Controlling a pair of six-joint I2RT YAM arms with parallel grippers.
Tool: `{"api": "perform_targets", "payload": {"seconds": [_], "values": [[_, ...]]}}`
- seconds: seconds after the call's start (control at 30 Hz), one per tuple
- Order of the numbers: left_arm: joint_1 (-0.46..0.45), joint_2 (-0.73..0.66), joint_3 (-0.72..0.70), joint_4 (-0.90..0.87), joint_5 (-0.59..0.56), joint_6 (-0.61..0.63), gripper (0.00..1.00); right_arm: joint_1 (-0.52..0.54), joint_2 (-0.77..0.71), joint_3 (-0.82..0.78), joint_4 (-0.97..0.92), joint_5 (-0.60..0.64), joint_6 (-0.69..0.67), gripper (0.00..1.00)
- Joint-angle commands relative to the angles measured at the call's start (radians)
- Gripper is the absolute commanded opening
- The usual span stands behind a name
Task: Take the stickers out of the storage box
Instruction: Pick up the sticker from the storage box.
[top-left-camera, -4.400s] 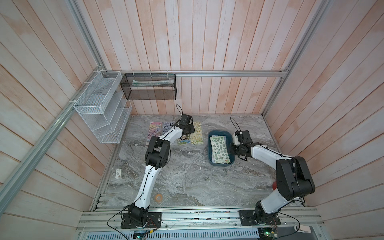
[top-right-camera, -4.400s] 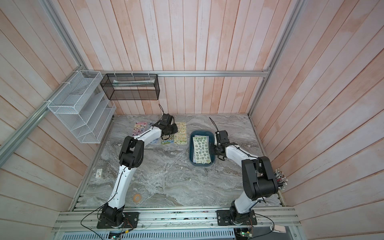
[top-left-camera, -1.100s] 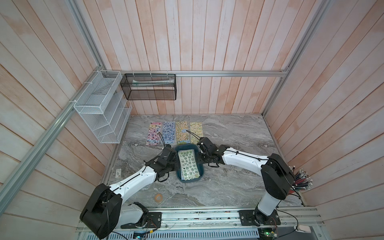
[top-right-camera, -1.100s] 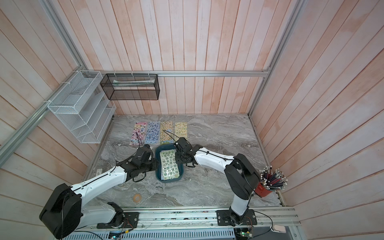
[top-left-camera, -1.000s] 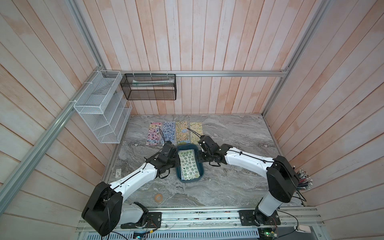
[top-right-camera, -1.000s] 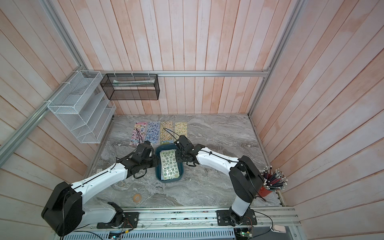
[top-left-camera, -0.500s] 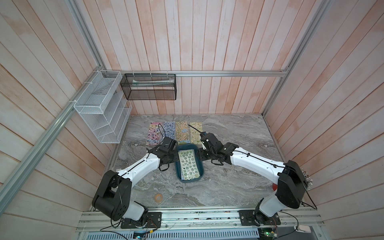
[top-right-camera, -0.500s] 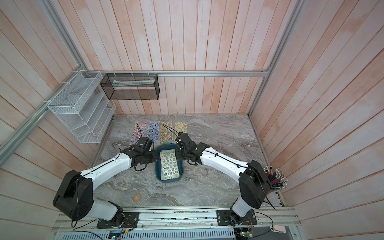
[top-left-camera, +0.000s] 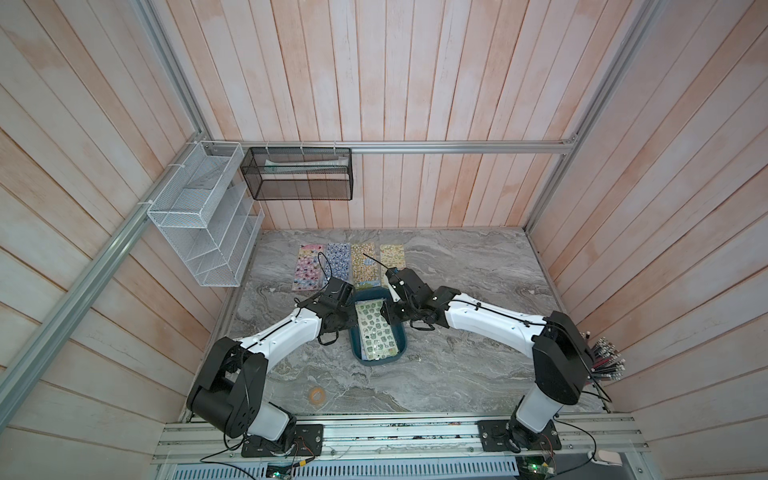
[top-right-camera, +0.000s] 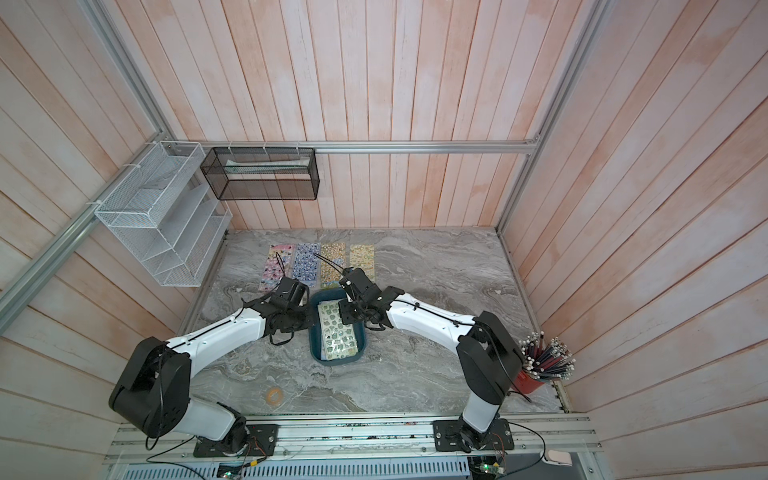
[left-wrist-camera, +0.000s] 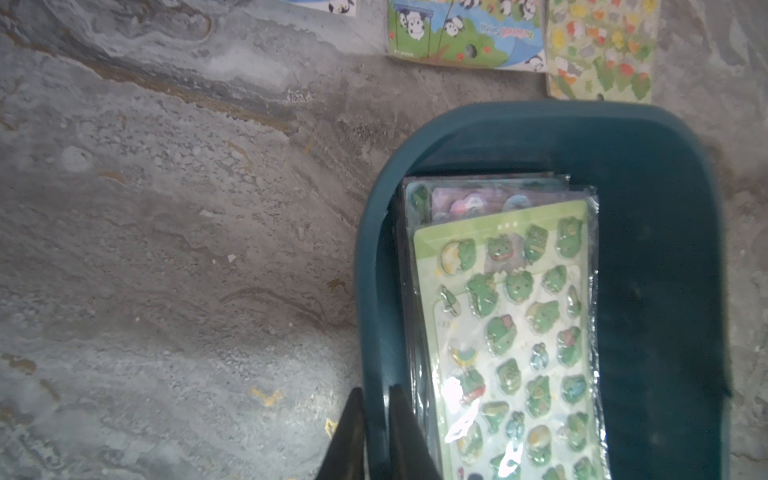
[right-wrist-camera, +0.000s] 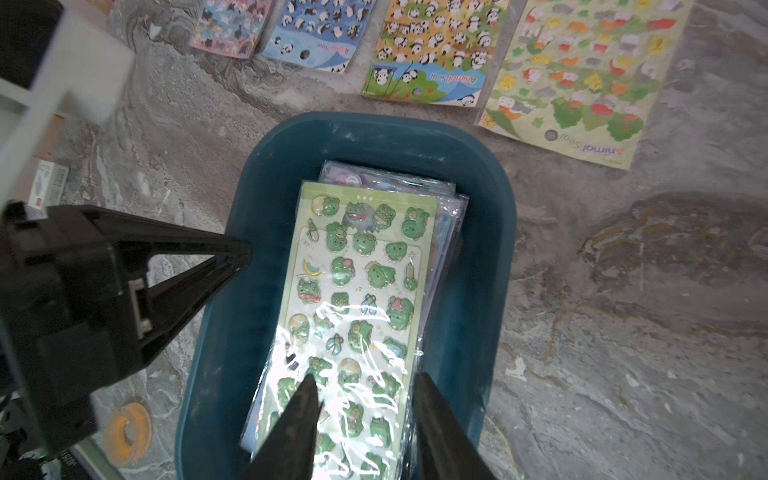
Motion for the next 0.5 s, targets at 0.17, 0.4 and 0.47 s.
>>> {"api": "perform_targets", "payload": {"seconds": [0.17, 0.4, 0.47], "values": [[0.014, 0.015, -0.003, 0.008, 0.009, 0.003, 0.06, 0.004, 0.102, 0.061, -0.024, 0.028, -0.016, 0.34], [0.015, -0.006, -0.009, 0.004, -0.006, -0.001, 0.06, 0.024, 0.175, 0.097, -0.023, 0.045, -0.006, 0.29], [0.014, -0.011, -0.011, 0.005, -0.005, -0.004, 0.06, 0.031, 0.196, 0.103, -0.028, 0.057, -0.006, 0.29]]}}
